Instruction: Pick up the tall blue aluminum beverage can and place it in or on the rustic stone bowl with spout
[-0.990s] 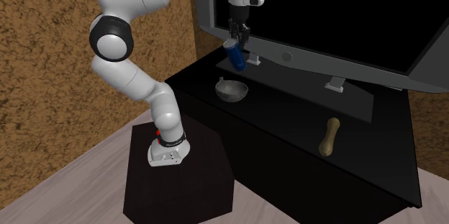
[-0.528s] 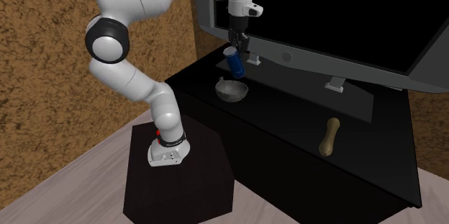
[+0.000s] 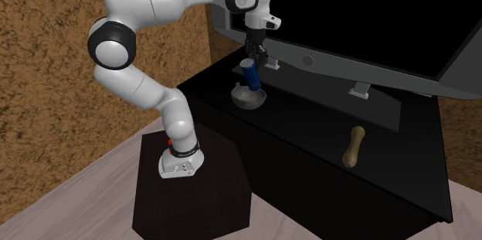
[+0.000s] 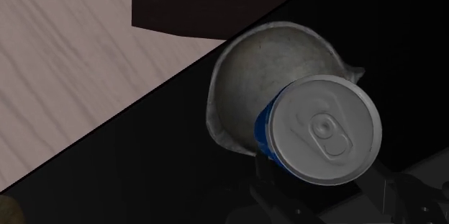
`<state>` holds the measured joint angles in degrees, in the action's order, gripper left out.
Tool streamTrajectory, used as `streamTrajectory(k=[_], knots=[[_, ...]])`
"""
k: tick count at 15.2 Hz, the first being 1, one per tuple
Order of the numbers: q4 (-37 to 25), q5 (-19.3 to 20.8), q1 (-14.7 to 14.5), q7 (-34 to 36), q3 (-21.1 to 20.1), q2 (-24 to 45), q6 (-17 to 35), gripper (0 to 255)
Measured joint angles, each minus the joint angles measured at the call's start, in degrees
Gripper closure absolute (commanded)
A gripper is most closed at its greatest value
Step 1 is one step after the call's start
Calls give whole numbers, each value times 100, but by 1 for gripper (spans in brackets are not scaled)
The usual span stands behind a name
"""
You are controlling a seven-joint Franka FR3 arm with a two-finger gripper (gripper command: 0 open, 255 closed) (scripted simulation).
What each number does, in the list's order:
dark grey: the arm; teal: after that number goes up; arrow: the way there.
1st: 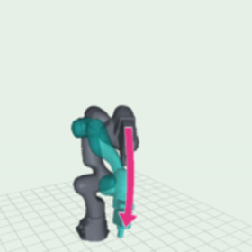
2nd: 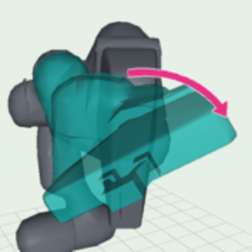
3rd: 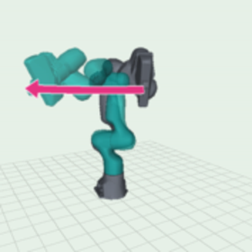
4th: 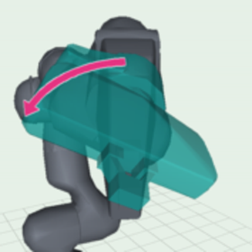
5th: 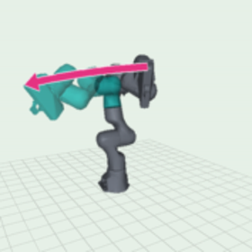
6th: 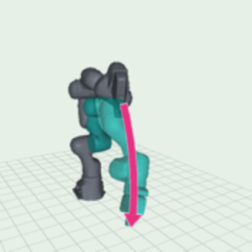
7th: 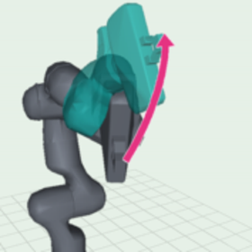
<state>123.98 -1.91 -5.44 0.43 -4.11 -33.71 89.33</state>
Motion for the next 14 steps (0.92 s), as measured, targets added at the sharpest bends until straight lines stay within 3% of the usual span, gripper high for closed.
streamTrajectory(k=[6,7,14], knots=[[28,-1,-1,0,-1,-5,25,255],[29,-1,0,0,-1,-6,26,0],[-101,-5,-3,17,-12,34,-60,0]])
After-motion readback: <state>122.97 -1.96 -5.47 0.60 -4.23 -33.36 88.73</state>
